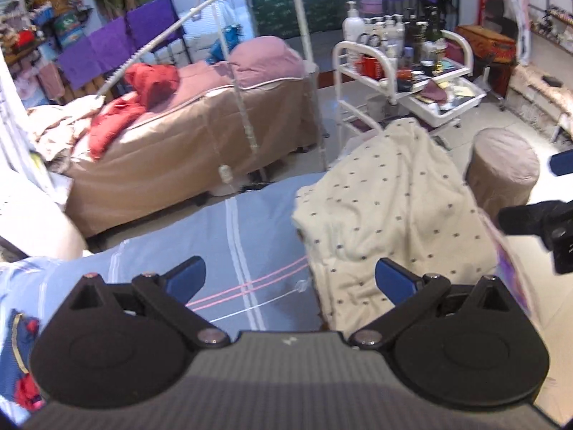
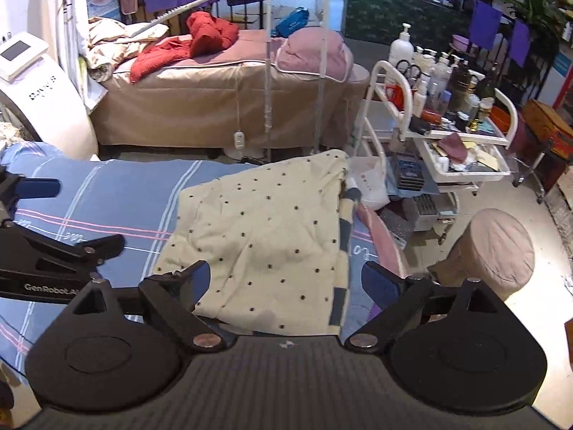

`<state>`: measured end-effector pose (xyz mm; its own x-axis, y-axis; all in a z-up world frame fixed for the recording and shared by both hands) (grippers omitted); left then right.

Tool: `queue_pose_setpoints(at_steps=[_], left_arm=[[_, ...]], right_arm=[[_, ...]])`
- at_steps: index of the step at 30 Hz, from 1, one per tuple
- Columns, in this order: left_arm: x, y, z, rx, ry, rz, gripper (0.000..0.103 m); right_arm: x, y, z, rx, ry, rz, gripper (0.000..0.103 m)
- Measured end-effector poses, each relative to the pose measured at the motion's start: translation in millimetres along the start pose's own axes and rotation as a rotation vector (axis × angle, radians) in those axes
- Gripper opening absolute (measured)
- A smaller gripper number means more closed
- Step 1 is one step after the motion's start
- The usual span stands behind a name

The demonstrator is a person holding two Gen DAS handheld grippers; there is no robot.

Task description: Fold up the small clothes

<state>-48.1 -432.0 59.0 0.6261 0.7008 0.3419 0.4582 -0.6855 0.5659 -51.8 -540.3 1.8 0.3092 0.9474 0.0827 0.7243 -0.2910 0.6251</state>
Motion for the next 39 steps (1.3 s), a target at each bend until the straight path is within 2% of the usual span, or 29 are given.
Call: queue_pose_setpoints(at_steps=[5,9,12,14,20,27,35,39], left_arm=[[8.8,-4.2,1.3,0.013,0.000,-0.038,0.103],[11.2,-6.1,1.9,0.026,0.034,-0.045,0.103],[12.6,-8.6,1.8,0.008,-0.020,-0.081,0.103],[11.0,-9.6,6.5,0.030,-0.050,-0.087,0.103],[8.2,-13.2,13.8,0.076,-0.034,-0.109,0.103],[13.2,-15.9,25.1,0.112,-0.078,-0.150,0.103],[11.8,-15.7,27.2,0.109,-0.068,-0.155,0.103],[11.1,-15.9,24.7,0.069,-0.067,-0.155,0.103]], right_arm=[[-3.3,-3.0,1.7,0.009,-0.015,0.008,0.103],[-3.8,-5.7,6.4,0.025,-0.009,0.012,0.103],[-1.9,-7.0,9.2,0.038,0.004,0.014,0.103],[-0.3,-7.5,10.3,0.039,0.002,0.009,0.103],[1.7,-9.9,12.9,0.049,-0.002,0.000,0.103],[1.1,-11.4,15.9,0.057,-0.011,-0.001,0.103],[3.8,-13.5,19.7,0.069,-0.019,-0.010,0.103],[5.4,-14.3,21.3,0.075,-0.021,-0.014,0.103]])
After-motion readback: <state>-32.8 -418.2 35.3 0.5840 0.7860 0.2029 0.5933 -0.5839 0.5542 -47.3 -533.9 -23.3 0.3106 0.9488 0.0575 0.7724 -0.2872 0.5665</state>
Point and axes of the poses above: each gripper's, at about its wrist camera, not at the fingertips, and z roughly the way its jaws point, x to its left, y to its top, the point moved 3 cm from there along z, roughly the way its jaws point, and after that the axes turned 14 degrees about z, right-handed, at the moved point
